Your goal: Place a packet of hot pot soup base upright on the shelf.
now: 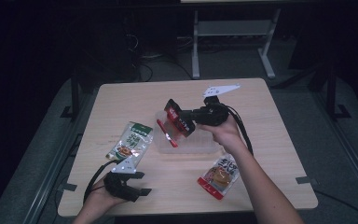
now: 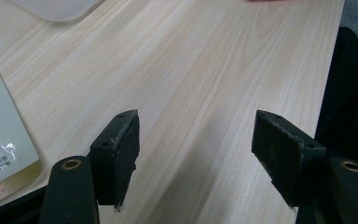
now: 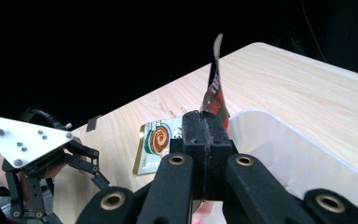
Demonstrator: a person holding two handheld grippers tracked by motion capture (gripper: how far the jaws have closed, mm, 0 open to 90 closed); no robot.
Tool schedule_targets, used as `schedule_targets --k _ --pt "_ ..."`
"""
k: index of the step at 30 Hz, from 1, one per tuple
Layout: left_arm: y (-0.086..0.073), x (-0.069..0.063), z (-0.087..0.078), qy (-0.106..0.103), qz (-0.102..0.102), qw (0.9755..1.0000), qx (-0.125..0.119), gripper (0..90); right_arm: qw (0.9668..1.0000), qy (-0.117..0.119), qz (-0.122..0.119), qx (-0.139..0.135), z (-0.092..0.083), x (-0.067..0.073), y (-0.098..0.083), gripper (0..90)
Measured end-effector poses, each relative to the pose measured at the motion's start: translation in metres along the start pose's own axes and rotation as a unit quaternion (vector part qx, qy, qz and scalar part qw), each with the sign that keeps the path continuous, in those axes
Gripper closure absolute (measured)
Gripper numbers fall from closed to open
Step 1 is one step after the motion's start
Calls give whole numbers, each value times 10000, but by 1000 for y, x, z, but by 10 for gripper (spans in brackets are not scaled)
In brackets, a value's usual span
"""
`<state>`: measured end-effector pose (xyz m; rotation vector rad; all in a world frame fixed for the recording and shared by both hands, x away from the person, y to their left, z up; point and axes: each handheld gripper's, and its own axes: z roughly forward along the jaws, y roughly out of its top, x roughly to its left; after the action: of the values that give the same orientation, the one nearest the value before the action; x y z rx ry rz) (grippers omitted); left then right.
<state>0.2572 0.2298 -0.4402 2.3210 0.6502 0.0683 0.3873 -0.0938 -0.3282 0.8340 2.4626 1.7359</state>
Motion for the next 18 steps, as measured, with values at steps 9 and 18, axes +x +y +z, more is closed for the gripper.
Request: schedule_targets --k 9,18 --pt "0 0 0 -4 -30 10000 3 320 9998 -213 -1 -67 -11 -6 1 900" --pt "1 0 -1 17 -13 10000 -81 328 9999 -83 -2 111 6 -1 -3 900"
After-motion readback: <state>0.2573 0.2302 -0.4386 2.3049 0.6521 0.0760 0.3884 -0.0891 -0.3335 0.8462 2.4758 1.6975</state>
